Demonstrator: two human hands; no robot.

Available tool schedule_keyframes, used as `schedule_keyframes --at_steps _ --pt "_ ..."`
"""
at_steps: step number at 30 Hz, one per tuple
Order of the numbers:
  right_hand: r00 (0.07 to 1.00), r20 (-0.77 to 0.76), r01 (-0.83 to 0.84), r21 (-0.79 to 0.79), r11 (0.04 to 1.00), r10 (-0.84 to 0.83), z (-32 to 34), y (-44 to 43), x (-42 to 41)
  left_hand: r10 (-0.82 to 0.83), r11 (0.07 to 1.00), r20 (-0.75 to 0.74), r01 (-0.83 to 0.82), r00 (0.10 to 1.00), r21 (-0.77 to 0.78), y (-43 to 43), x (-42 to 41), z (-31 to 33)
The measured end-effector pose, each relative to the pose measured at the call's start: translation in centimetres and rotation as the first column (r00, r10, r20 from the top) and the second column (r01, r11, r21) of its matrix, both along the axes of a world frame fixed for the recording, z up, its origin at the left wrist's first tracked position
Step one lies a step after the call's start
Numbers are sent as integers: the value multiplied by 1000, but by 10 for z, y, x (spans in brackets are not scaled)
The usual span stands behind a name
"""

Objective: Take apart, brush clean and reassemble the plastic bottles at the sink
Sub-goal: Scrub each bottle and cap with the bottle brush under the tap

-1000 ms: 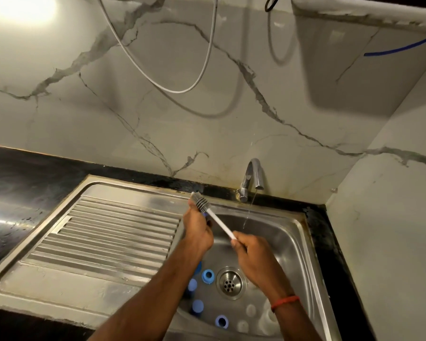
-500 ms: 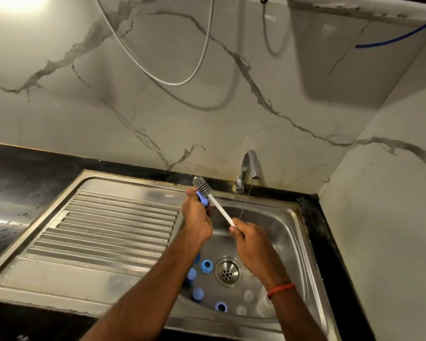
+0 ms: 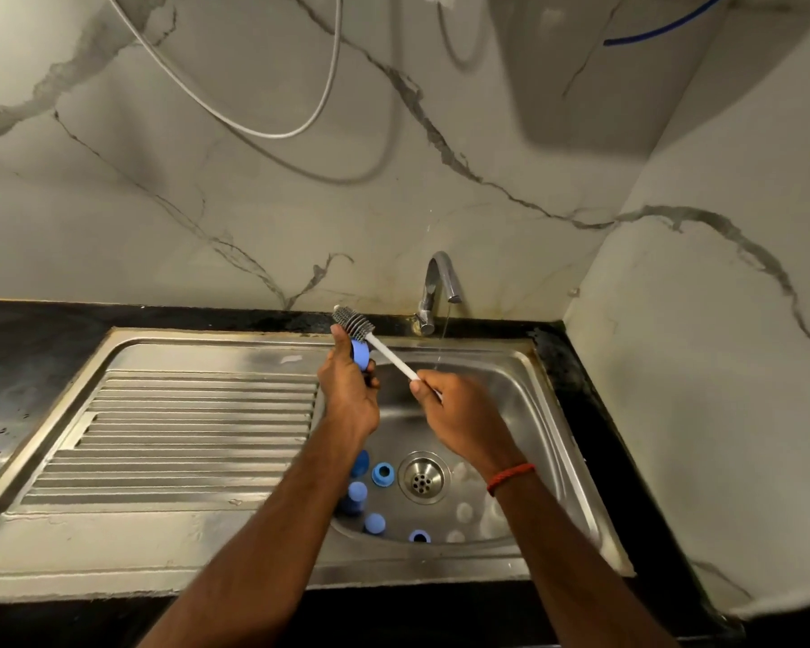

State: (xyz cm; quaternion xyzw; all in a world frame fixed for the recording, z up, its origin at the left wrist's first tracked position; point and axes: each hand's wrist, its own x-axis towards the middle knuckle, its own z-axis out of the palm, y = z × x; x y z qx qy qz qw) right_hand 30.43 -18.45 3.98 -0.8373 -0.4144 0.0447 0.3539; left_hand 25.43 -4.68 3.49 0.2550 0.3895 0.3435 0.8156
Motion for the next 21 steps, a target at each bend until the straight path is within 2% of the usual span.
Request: schedule_keyframes --at_steps 2,7,13,15,19,21 --pt "1000 17 -4 3 1000 4 0 4 -6 32 999 -24 -33 999 -19 7 -3 1" --pt "997 -59 -40 36 999 42 -23 -7 -31 88 994 -6 -88 996 -59 30 -11 -2" --pt "997 -18 71 48 996 -70 -23 0 -41 -35 999 -77 38 996 36 -4 -14 -16" --pt "999 -25 50 72 996 -48 -23 0 -40 -41 999 -82 41 996 -3 -2 -11 -11" --pt "992 -113 -44 57 997 50 -28 -20 -36 55 991 -14 -56 998 -120 22 -12 -5" --pt "993 -110 -46 46 998 51 -28 -25 -32 65 991 4 -64 998 -121 22 -12 -5"
